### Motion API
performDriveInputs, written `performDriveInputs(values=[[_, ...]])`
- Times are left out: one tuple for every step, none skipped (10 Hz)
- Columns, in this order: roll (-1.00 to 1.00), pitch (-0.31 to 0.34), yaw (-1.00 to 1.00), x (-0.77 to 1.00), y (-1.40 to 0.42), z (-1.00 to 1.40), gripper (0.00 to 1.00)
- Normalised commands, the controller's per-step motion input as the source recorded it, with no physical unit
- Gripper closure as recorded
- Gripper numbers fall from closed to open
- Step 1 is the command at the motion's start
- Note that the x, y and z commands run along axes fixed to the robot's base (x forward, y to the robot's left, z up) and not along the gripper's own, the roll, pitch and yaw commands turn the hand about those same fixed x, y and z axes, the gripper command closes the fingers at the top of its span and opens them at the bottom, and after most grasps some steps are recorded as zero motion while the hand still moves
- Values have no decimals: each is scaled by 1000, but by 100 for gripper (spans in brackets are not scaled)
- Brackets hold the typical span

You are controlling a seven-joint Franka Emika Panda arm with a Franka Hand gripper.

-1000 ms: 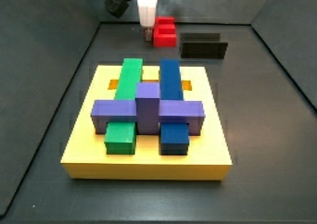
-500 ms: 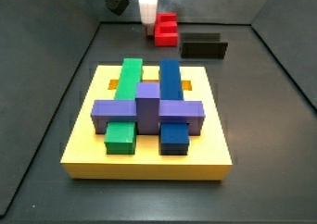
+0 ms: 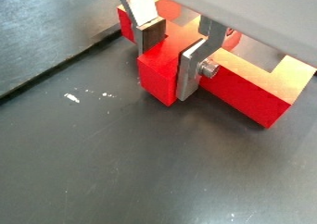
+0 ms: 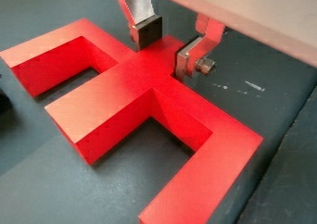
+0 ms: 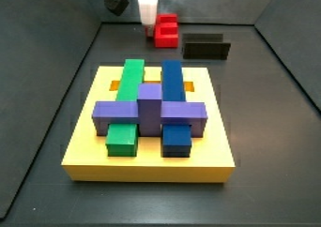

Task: Pick up the red object. Move up. Place the red object on the fixture. Regrasp the red object. Move to above the board. Insert the red object.
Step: Pick up the red object.

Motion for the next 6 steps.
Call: performDriveInputs(values=[[0, 0, 0, 0, 0, 0, 100], [0, 0, 0, 0, 0, 0, 100], [0, 0, 0, 0, 0, 0, 100], [0, 0, 0, 0, 0, 0, 100], [0, 0, 0, 0, 0, 0, 100], [0, 0, 0, 0, 0, 0, 100]])
